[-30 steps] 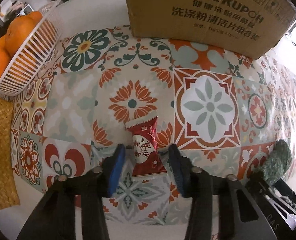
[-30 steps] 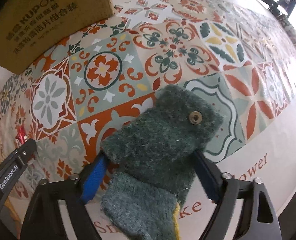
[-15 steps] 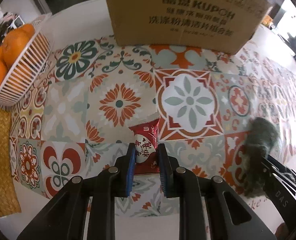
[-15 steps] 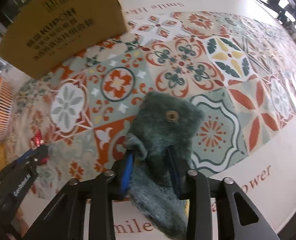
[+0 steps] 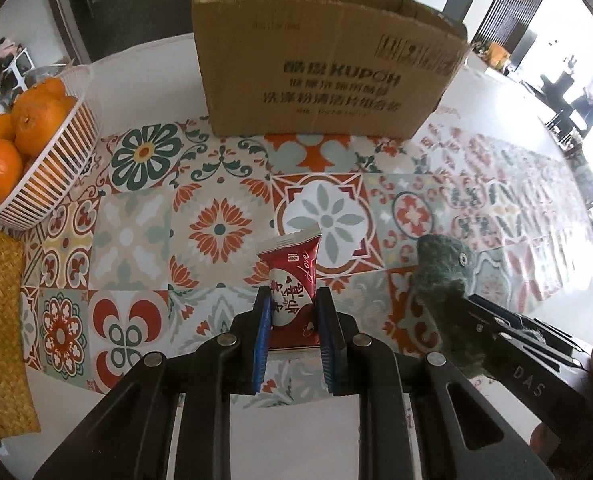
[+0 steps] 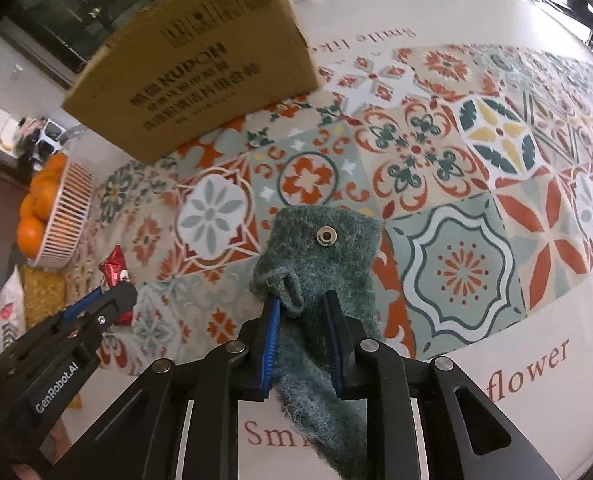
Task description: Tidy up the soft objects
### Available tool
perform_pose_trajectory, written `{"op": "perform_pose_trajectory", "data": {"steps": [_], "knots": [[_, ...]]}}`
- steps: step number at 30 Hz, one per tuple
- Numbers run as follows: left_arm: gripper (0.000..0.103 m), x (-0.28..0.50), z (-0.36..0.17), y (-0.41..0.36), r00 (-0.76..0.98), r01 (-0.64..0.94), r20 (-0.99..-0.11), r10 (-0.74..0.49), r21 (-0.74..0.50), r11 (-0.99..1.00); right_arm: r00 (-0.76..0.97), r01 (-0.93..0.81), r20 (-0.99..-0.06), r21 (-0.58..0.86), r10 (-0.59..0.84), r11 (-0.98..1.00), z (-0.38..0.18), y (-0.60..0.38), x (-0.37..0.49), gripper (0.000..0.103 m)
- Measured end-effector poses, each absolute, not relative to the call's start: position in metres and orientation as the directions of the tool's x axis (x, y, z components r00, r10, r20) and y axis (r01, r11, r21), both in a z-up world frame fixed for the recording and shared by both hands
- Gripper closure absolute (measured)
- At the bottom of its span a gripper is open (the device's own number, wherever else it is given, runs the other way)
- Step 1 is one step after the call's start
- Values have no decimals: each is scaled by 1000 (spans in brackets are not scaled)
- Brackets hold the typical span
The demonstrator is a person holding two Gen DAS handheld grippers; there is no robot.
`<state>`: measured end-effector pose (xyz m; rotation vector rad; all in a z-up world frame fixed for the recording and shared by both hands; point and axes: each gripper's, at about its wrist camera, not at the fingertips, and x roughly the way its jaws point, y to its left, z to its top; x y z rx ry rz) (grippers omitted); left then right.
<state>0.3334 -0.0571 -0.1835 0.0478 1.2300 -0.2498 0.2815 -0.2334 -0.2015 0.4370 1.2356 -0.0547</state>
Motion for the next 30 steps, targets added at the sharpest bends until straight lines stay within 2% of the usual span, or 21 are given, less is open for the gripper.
{"op": "perform_pose_trajectory", "data": {"steps": [7,11,19,20,22,24,30], "knots": [[81,330,-171,-52,331,219,-922,-201,-132,967,387,231,-902,297,192,927,-187,-217,290,85],[81,330,-165,-51,348,224,-913,-211,-137,965,420,200,-885,307,201,931,-177,-212,291,95],[81,330,-159,-49,374,222,-904,-207,-129,966,438,200,-882,282,171,938,-170,-213,291,96],[81,330,-160,-50,376,224,-904,-202,-123,967,435,209,-883,286,173,935,-173,-215,292,95],[81,329,-161,-50,374,220,-906,-199,-122,968,418,221,-888,304,192,927,-179,-217,292,80],[81,329,-162,-50,371,221,-907,-201,-124,967,400,243,-892,326,212,914,-184,-220,291,39],[81,329,-165,-48,367,222,-908,-201,-124,967,357,197,-899,339,255,920,-190,-208,291,34]]}}
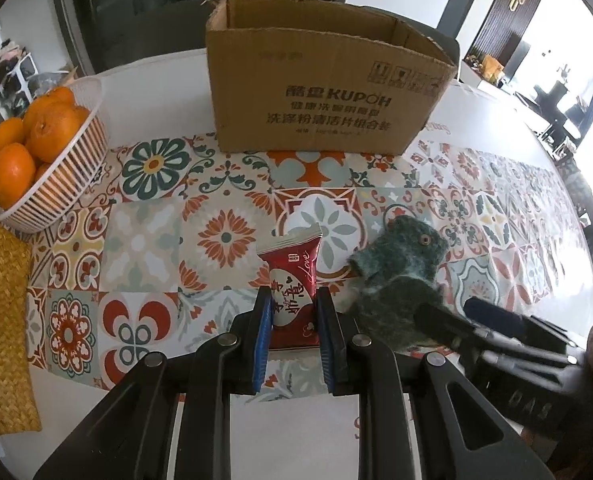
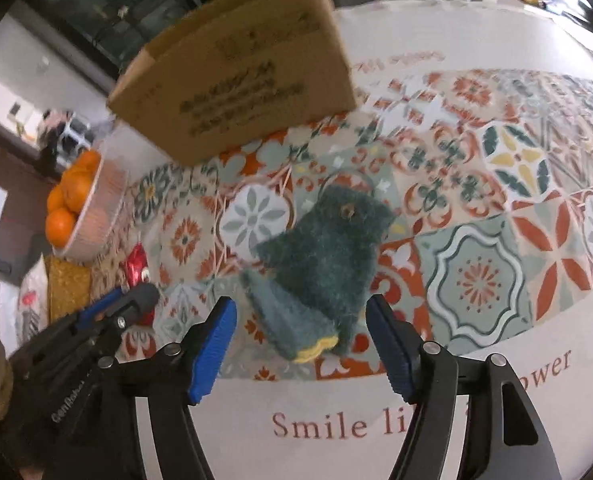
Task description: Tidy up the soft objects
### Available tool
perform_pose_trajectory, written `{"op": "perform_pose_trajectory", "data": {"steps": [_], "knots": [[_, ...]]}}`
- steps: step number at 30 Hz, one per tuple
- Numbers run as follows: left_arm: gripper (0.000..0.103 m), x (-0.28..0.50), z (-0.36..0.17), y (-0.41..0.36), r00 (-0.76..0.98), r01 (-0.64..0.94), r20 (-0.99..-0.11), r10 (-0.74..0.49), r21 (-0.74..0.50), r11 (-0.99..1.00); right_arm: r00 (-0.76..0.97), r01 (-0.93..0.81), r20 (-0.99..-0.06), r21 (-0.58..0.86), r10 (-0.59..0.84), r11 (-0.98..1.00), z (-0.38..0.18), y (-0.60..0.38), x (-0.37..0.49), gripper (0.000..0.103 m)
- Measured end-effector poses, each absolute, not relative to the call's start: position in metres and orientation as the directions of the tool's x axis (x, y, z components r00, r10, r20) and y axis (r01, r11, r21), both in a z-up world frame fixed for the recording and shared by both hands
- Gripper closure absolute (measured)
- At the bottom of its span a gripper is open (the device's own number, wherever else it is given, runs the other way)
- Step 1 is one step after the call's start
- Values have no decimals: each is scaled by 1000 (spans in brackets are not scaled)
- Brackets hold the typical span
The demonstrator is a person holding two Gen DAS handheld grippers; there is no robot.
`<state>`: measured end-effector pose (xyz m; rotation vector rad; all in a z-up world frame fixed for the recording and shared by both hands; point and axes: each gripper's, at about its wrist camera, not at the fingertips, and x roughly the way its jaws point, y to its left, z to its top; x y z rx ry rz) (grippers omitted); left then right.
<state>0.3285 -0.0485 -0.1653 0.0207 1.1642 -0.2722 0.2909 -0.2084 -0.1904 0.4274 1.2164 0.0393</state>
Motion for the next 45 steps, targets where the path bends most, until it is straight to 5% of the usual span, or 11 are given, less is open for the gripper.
{"op": "perform_pose_trajectory", "data": {"steps": [7,9,11,14,45], "knots": [[81,331,-174,-36,359,193,-917,-172,-108,975,349,113,-916,250,197,962,-196,-187,300,44],[81,332,-176,-32,355,184,-919,-170,-110,977,331,112,-921,257,208,960,-201,-188,304,72],[81,332,-176,-31,355,183,-920,-168,-108,977,312,112,-925,264,218,958,-207,-188,305,86],[81,329,-174,-33,362,192,-917,-169,-104,976,330,105,-914,285,237,953,-203,-189,302,91],[81,345,-55,-45,537,307,-784,-310,-160,938,663,32,-716,321,221,947,-55,-204,311,92]]}}
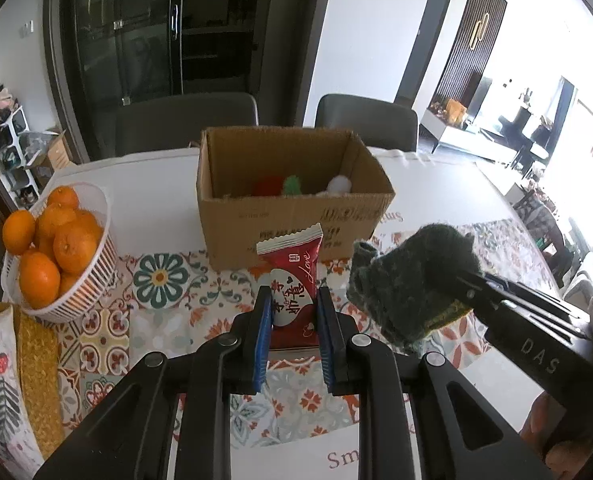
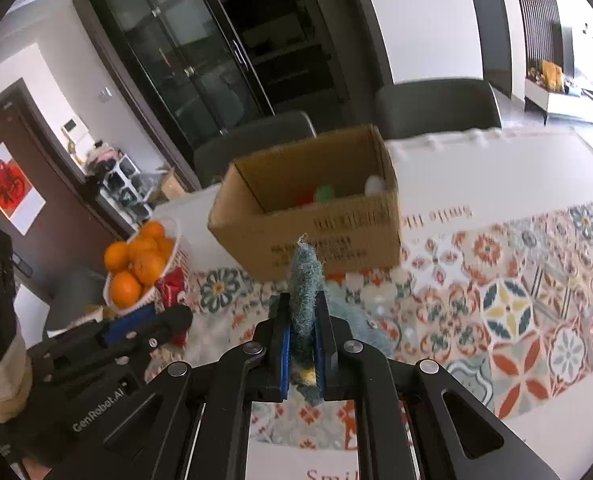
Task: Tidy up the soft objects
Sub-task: 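Carry the snack packet with the left tool while the right tool carries the mitten over the box, then open the left tool into the box while the right tool releases the mitten inside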
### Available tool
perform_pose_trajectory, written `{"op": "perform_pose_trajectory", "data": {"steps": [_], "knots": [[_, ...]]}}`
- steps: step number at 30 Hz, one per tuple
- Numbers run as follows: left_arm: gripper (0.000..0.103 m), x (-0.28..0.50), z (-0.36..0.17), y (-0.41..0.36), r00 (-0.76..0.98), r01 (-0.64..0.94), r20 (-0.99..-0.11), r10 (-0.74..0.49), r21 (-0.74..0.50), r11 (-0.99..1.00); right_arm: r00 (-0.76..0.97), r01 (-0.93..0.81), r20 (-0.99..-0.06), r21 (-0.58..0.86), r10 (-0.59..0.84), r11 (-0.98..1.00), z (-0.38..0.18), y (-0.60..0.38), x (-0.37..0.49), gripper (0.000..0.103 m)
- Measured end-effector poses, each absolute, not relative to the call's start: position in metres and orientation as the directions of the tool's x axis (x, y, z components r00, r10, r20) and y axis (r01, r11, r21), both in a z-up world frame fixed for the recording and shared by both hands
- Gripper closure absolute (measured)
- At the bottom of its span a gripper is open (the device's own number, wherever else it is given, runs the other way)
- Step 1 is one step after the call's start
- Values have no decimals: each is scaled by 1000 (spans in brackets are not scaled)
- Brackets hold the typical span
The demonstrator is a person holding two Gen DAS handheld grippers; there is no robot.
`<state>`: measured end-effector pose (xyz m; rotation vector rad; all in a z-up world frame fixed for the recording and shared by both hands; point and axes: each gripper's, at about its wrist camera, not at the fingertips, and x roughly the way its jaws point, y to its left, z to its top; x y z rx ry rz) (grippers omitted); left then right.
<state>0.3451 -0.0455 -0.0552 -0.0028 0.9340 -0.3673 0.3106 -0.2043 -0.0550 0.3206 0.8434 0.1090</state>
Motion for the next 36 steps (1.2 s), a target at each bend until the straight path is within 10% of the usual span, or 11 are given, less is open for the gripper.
{"op": "perform_pose_trajectory", "data": {"steps": [36], "knots": [[81,481,-5,-65,509,364,-801,-316,-132,922,692,-97,-689,208,216,973,13,-206,461,92]]}}
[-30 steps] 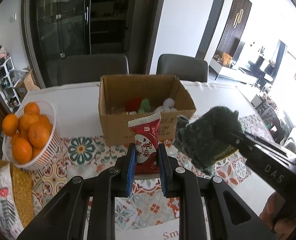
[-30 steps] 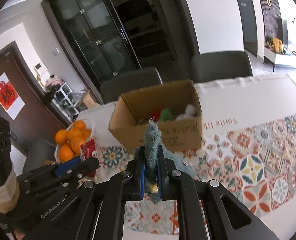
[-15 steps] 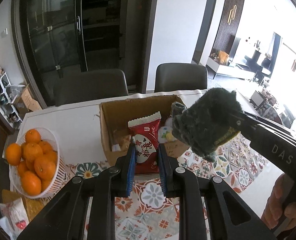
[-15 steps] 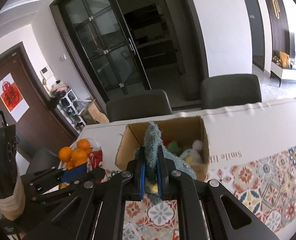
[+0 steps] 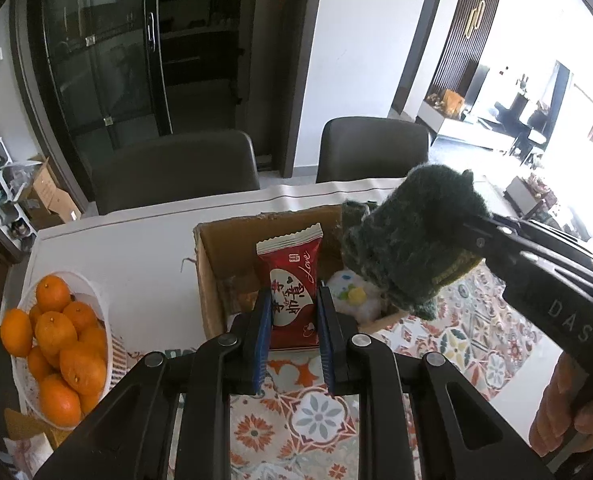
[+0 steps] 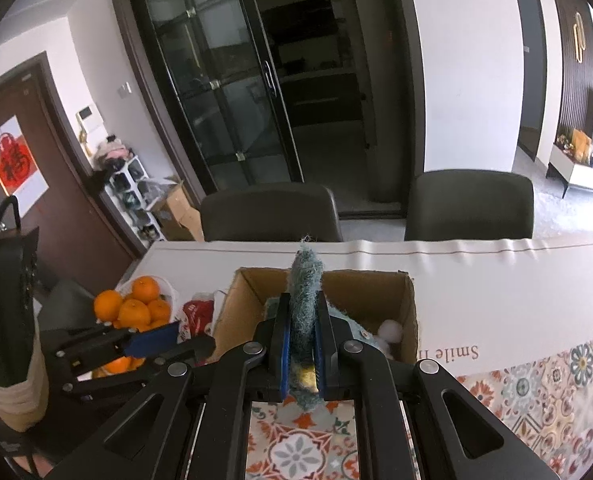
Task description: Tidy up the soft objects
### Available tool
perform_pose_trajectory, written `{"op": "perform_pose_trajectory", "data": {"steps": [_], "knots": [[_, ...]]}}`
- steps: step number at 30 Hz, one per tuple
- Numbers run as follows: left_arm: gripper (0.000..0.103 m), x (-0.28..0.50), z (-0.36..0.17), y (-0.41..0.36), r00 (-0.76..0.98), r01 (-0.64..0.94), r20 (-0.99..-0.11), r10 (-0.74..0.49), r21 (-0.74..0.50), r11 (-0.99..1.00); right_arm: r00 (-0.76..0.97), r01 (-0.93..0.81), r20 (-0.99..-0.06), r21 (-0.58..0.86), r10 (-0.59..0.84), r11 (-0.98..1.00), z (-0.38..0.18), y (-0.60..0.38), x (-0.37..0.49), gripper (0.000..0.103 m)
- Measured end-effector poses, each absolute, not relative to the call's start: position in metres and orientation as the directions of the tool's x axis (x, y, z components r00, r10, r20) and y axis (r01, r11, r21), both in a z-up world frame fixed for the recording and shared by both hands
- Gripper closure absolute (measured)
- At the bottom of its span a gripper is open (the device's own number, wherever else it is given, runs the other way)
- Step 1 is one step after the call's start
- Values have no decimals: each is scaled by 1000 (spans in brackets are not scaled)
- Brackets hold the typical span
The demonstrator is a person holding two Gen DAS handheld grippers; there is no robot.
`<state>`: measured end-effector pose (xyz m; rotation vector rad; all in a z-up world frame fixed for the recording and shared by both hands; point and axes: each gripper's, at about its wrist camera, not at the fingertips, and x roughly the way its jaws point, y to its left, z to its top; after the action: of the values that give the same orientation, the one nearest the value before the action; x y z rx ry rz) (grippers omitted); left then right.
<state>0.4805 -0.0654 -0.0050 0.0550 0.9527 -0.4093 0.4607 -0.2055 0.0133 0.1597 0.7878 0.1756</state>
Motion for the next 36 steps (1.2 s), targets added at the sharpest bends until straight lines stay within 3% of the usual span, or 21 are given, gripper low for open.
{"op": "perform_pose_trajectory", "data": {"steps": [4,7,12,17,21,26,36], "knots": [[79,500,-19,-75,483,367,-821,-304,-126,922,657,-92,-719,223,228,970,-6,-211,480,92],[57,516,-31,-79,479,352,-830,-286,-117,929,617,-76,-748,254,245,964,-25,-216,497,91],[52,527,-44,-75,485,311,-842,-237,-88,946,591,-15,-787,205,174,979,-43,-222,507,59],[43,514,-44,-62,516,245,-836,-185,-63,967,595,26,-797,149,104,989,-41,-220,492,49],[29,491,-29,-50,576,210,-804,-147,-29,977,630,58,-775,114,52,992,-29,-214,462,36],[14,444,-6,-34,668,167,-737,-105,11,986,678,76,-735,102,24,992,-14,-203,411,30],[4,349,10,-9,746,159,-660,-96,36,987,762,144,-639,14,-102,989,11,-185,306,18]]}}
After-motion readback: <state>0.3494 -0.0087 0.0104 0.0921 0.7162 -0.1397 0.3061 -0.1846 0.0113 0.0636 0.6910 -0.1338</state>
